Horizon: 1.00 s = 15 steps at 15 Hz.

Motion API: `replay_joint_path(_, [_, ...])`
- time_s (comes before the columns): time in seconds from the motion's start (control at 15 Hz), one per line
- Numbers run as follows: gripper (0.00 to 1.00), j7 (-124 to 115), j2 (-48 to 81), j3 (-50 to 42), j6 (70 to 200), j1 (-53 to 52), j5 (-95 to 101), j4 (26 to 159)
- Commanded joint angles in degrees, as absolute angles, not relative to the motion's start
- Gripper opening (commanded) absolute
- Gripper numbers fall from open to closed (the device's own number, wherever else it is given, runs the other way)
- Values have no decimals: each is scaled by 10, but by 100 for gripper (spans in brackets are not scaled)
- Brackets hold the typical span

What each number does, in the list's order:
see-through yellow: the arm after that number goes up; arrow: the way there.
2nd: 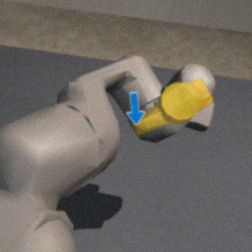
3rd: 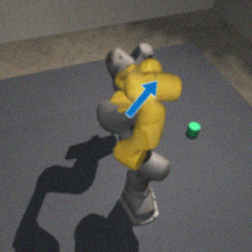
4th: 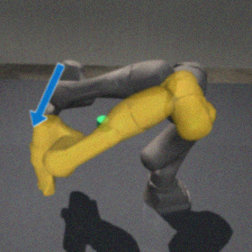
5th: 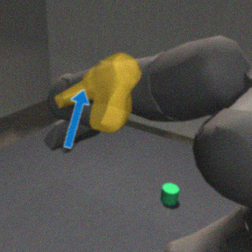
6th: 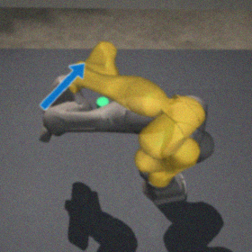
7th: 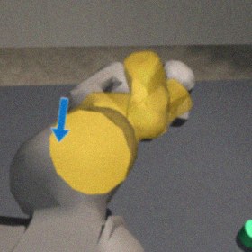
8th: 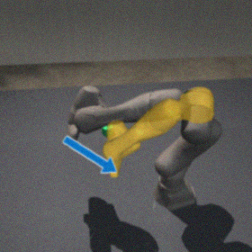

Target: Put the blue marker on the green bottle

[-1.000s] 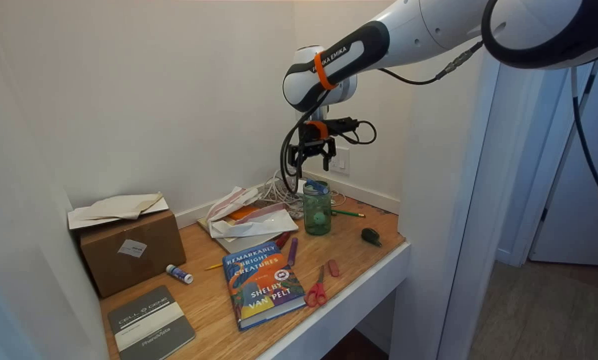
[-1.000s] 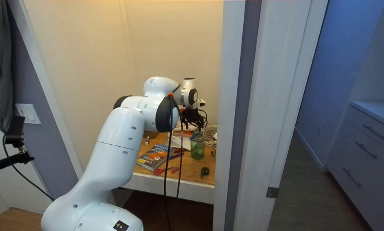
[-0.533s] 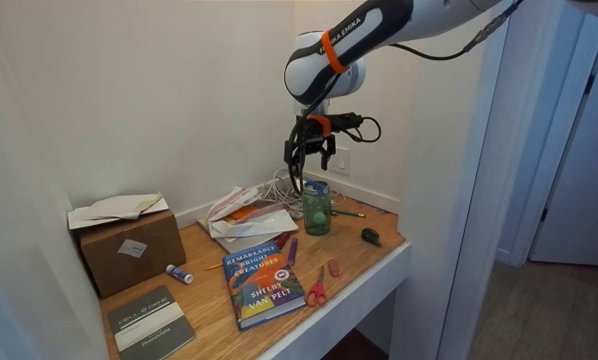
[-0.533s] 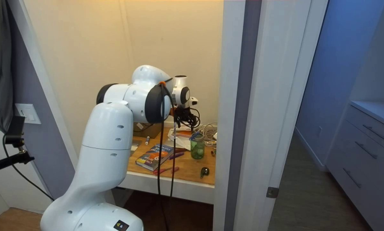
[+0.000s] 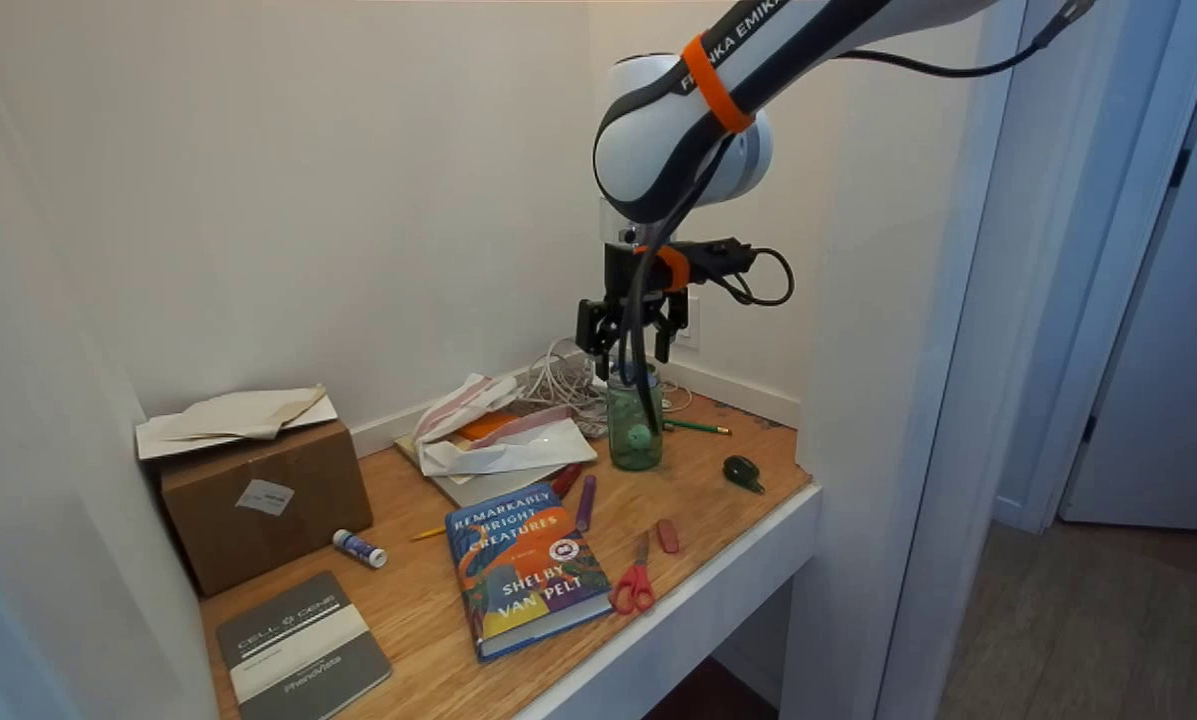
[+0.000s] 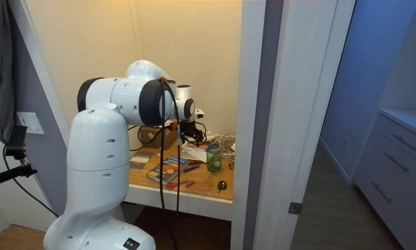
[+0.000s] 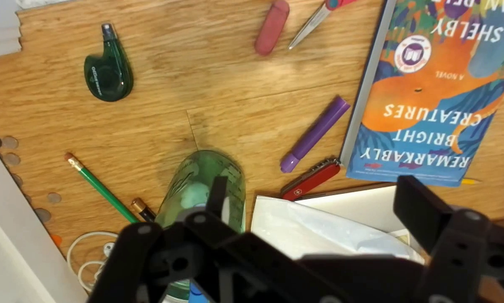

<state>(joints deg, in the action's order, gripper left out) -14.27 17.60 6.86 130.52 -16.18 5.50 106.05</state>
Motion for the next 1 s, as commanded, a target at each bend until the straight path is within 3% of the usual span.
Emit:
replay_joint_path(0.0, [100, -149, 123, 80, 1331, -157, 46, 1135])
replay_joint_path(0.93, [100, -144, 117, 88, 1318, -155, 57, 1145])
